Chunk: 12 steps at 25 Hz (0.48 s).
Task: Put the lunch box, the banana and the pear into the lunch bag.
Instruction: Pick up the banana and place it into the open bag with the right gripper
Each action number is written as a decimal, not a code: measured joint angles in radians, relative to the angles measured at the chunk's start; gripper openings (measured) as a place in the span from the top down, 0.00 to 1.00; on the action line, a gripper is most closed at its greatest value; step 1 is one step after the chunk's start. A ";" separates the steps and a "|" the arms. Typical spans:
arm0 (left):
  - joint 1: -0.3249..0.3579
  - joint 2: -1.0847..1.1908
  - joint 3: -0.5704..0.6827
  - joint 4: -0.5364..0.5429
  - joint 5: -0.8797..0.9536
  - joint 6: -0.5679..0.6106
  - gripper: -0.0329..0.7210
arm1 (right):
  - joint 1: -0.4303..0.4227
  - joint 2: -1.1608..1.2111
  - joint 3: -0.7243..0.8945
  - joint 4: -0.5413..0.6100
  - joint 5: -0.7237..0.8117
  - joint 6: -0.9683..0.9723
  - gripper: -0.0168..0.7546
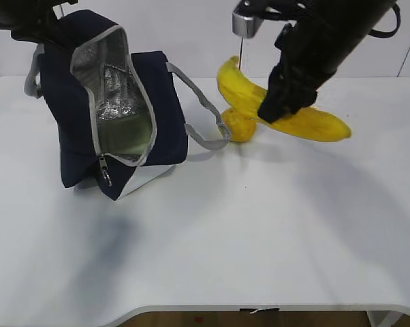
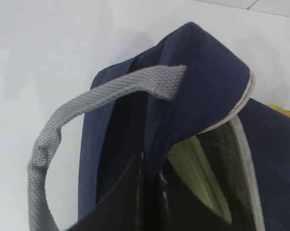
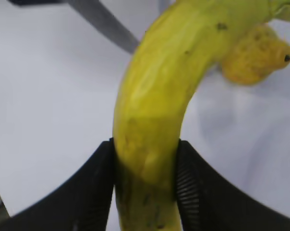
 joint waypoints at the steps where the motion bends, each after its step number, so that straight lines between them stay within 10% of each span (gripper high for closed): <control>1: 0.000 0.000 0.000 -0.004 0.000 0.000 0.96 | 0.000 0.000 -0.010 0.050 -0.018 0.001 0.57; 12: -0.032 0.000 0.000 -0.090 -0.013 0.000 0.96 | -0.002 0.004 -0.040 0.693 -0.345 -0.003 0.57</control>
